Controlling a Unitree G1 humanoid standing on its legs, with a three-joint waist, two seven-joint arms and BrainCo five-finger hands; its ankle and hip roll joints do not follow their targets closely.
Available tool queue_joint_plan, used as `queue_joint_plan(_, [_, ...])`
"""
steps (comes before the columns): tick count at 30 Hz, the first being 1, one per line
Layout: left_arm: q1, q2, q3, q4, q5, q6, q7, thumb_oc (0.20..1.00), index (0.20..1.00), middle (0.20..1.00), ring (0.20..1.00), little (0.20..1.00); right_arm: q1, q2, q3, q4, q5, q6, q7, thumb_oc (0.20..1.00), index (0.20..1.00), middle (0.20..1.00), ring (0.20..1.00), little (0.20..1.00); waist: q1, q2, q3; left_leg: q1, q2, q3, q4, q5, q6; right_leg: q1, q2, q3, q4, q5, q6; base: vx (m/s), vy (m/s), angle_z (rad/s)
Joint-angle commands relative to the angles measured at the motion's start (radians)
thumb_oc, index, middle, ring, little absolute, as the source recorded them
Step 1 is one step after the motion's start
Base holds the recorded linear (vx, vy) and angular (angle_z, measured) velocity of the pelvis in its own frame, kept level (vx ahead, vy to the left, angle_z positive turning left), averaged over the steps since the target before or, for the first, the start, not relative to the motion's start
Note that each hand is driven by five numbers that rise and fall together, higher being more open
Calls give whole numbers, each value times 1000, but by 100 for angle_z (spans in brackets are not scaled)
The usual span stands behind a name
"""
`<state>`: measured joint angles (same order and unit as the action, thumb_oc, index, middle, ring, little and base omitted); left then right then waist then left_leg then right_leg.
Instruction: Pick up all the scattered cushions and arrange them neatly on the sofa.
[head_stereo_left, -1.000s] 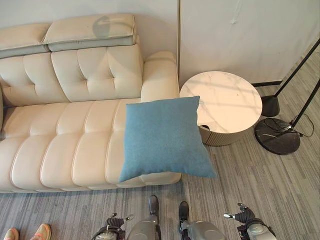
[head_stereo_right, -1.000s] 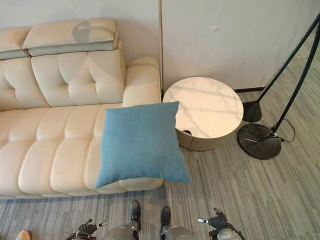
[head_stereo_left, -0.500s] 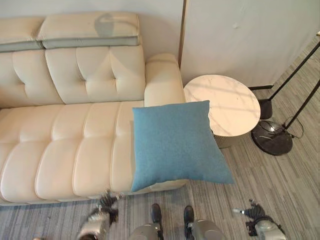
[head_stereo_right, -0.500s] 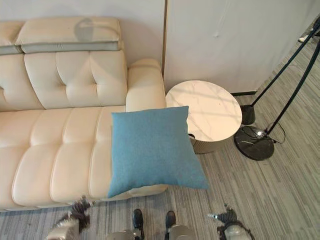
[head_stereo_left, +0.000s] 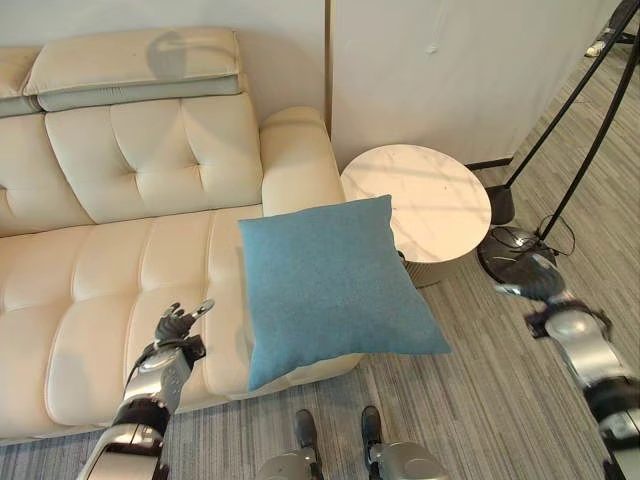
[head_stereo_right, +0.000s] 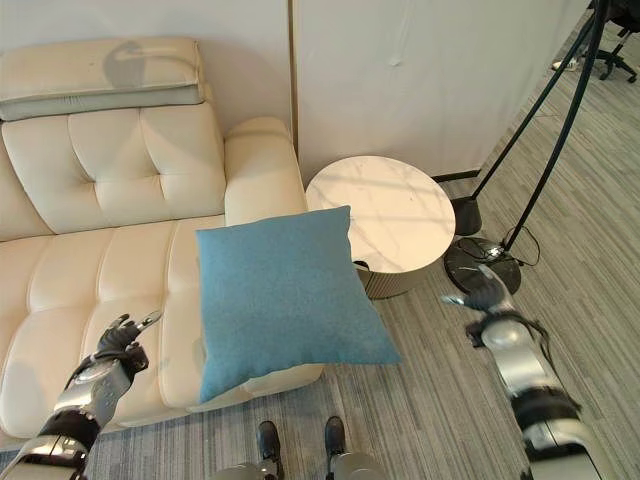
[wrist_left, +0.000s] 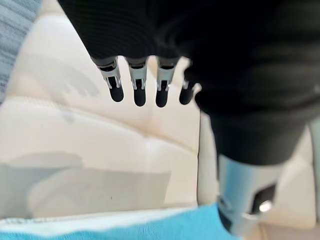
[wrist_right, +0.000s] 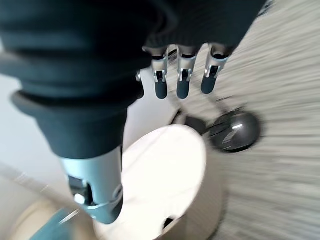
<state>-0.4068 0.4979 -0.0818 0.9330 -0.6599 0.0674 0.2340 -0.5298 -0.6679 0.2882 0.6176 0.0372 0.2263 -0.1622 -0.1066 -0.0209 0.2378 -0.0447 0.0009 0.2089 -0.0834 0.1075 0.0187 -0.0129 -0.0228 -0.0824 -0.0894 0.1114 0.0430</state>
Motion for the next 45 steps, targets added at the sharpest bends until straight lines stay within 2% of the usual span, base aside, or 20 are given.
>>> queue_joint_plan(1, [-161,17,-41,85,-72,-48,23,1000,1000,1000,1000,1000,-179,56,70,111,4,-11,-50,1000,1000,1000,1000,1000,21,-17,22,4,-5,-20,-4,-96,-44,-61,-10,14,20,-83,50,-86,-2,3])
queue_joint_plan(2, [-164,19,-40,87,-72,-48,22,1000,1000,1000,1000,1000,-185,57,73,116,6,-13,-50,1000,1000,1000,1000,1000,20,-17,21,1,-5,-19,-4,-95,-44,-66,-10,15,23,-84,50,-62,0,2])
queue_joint_plan(3, [-223,15,-66,137,-90,-46,29,1000,1000,1000,1000,1000,-278,121,124,184,29,-8,-68,1000,1000,1000,1000,1000,23,-19,29,-23,-3,-17,-4,-85,-45,-97,-5,18,34,-81,46,-104,-10,-5])
queue_joint_plan(4, [-323,8,-99,192,-116,-49,39,1000,1000,1000,1000,1000,-411,224,176,270,83,-18,-115,1000,1000,1000,1000,1000,27,-29,71,-81,-5,-22,-4,-58,-42,-177,-2,27,82,-82,38,-141,-18,-16])
queue_joint_plan(6, [-384,-12,-119,232,-138,-48,49,1000,1000,1000,1000,1000,-469,297,196,315,121,-28,-149,1000,1000,1000,1000,1000,29,-40,98,-154,-9,-26,51,-63,-41,-239,-6,26,123,-86,32,-119,-25,-14])
queue_joint_plan(13, [-474,-116,-154,236,-192,-61,74,1000,1000,1000,1000,1000,-515,415,226,360,168,-43,-186,1000,1000,1000,1000,1000,32,-50,150,-271,-14,-33,137,-76,-43,-328,-12,15,178,-94,27,-15,-5,10])
queue_joint_plan(15, [-488,-213,-165,213,-261,-74,92,1000,1000,1000,1000,1000,-512,482,242,298,214,-62,-216,1000,1000,1000,1000,1000,23,-59,172,-295,-13,-28,151,-79,-44,-354,-9,16,188,-94,28,0,0,0])
queue_joint_plan(16, [-486,-214,-165,211,-261,-74,94,1000,1000,1000,1000,1000,-510,482,243,296,214,-61,-216,1000,1000,1000,1000,1000,24,-60,171,-295,-13,-27,151,-79,-44,-355,-9,17,188,-93,28,0,0,0])
queue_joint_plan(18, [-464,-270,-179,157,-288,-84,94,1000,1000,1000,1000,1000,-469,527,252,193,254,-87,-226,1000,1000,1000,1000,1000,18,-71,173,-278,-10,-17,138,-82,-42,-344,-7,23,178,-90,31,47,26,-2])
queue_joint_plan(19, [-460,-270,-180,154,-288,-84,96,1000,1000,1000,1000,1000,-466,527,253,190,254,-86,-227,887,887,887,887,887,19,-71,173,-275,-10,-16,136,-81,-42,-342,-7,24,177,-90,31,53,29,-5])
queue_joint_plan(20, [-446,-290,-193,105,-304,-87,89,1000,1000,1000,1000,1000,-448,538,265,131,254,-92,-223,605,605,605,605,605,16,-74,172,-266,-10,-13,127,-83,-41,-336,-7,28,172,-89,32,49,34,-6])
queue_joint_plan(21, [-403,-321,-216,14,-339,-95,79,470,470,470,470,470,-390,541,281,34,281,-109,-209,200,200,200,200,200,12,-76,171,-243,-11,-8,106,-84,-38,-320,-8,30,158,-87,34,49,35,-6])
queue_joint_plan(22, [-399,-322,-217,11,-339,-95,81,200,200,200,200,200,-387,540,281,32,281,-108,-209,200,200,200,200,200,13,-75,170,-241,-12,-8,104,-83,-38,-318,-8,30,156,-87,34,46,40,-7])
queue_joint_plan(26, [-274,-375,-246,-191,-433,-123,79,200,200,200,200,200,-214,522,291,-170,377,-143,-150,200,200,200,200,200,16,-67,161,-159,-15,5,30,-75,-35,-265,-12,31,115,-81,41,51,35,-3])
queue_joint_plan(32, [-194,-374,-277,-340,-452,-146,93,200,200,200,200,200,-136,510,295,-238,450,-141,-122,200,200,200,200,200,31,-52,150,-97,-17,-1,-4,-75,-30,-215,-12,27,102,-88,40,15,-4,-5])
queue_joint_plan(35, [-138,-357,-286,-428,-394,-158,115,200,200,200,200,200,-96,509,276,-275,470,-145,-127,200,200,200,200,200,45,-45,139,-83,-18,-7,-4,-79,-29,-195,-13,21,90,-85,40,-23,-7,2])
queue_joint_plan(41, [45,-355,-237,-603,-310,-184,187,200,200,200,200,200,28,486,238,-378,417,-133,-125,200,200,200,200,200,74,-52,109,-62,-22,-26,-4,-85,-21,-165,-13,10,79,-79,43,-39,2,6])
queue_joint_plan(45, [183,-348,-228,-741,-224,-163,218,200,200,200,200,200,141,452,211,-461,375,-124,-112,200,200,200,200,200,80,-50,102,-63,-32,-28,-4,-89,-12,-166,-21,5,67,-43,62,-128,53,6])
